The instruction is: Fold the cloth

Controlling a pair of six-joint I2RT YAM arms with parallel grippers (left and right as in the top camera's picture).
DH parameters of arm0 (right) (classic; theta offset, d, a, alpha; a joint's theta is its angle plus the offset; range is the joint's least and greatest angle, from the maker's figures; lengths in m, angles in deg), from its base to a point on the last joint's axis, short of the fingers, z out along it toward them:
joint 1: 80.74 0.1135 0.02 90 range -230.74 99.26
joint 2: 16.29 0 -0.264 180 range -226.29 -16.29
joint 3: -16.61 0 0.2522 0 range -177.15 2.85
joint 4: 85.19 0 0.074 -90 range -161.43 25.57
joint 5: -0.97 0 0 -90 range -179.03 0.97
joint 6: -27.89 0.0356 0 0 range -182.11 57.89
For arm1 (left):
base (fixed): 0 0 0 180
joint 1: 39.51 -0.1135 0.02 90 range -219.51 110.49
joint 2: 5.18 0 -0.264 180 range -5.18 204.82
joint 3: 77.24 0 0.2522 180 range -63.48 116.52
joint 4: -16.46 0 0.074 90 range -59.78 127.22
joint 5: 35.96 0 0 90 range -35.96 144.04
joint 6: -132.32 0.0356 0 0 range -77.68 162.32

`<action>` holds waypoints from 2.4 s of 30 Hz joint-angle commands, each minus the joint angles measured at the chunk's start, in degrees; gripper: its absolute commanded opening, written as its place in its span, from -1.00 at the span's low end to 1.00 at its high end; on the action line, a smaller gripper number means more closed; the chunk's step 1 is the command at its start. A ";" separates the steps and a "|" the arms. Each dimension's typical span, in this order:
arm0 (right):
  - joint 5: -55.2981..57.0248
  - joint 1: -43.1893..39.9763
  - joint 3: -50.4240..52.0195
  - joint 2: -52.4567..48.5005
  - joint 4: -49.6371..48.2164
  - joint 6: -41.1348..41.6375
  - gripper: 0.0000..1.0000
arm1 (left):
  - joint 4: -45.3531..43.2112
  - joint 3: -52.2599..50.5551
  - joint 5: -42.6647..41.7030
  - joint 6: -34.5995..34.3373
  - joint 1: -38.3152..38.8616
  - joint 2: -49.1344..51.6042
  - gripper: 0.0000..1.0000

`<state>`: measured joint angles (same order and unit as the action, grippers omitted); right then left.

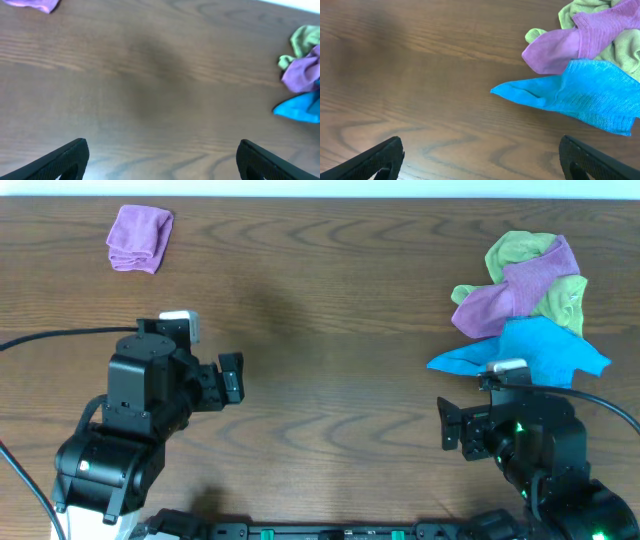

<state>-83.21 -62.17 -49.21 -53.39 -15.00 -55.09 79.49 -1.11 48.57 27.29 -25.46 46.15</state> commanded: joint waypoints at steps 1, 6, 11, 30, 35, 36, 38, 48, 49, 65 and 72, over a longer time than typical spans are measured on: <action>0.15 0.22 -0.42 -0.04 0.20 0.66 0.99 | -0.59 0.74 2.56 -0.17 0.24 0.02 0.91; 0.13 0.22 -0.42 -0.04 0.20 0.66 0.98 | -3.26 0.72 4.61 5.05 -1.20 -4.26 0.91; 0.13 0.22 -0.42 -0.04 0.20 0.66 0.98 | -3.28 -2.97 5.57 8.28 -4.94 -14.16 0.91; 0.13 0.22 -0.42 -0.04 0.20 0.66 0.98 | -20.09 -39.50 4.39 7.50 -10.45 -43.78 0.91; 0.13 0.22 -0.42 -0.04 0.20 0.66 0.99 | -22.40 -45.46 4.57 7.50 -10.49 -45.53 0.91; 0.13 0.22 -0.42 -0.04 0.20 0.63 0.98 | -22.77 -46.38 4.61 7.50 -10.60 -45.83 0.91; 0.13 0.22 -0.42 -0.04 0.20 0.63 0.99 | -23.23 -48.11 4.87 7.50 -10.84 -46.29 0.91; 0.13 0.22 -0.42 -0.04 0.20 0.66 0.99 | -25.99 -55.15 6.56 7.30 -11.04 -48.92 0.91; 0.13 0.22 -0.42 -0.04 0.20 0.63 0.99 | -26.27 -55.67 6.58 7.32 -11.04 -49.72 0.91; 0.13 0.22 -0.42 -0.04 0.20 0.66 0.98 | -26.27 -55.60 8.46 7.54 -11.04 -51.08 0.91; 0.13 0.22 -0.42 -0.04 0.20 0.63 0.99 | -26.27 -55.60 8.46 7.54 -11.04 -51.08 0.91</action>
<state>-83.18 -62.17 -49.21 -53.39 -14.87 -55.09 53.29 -55.49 55.80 34.83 -36.13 -4.45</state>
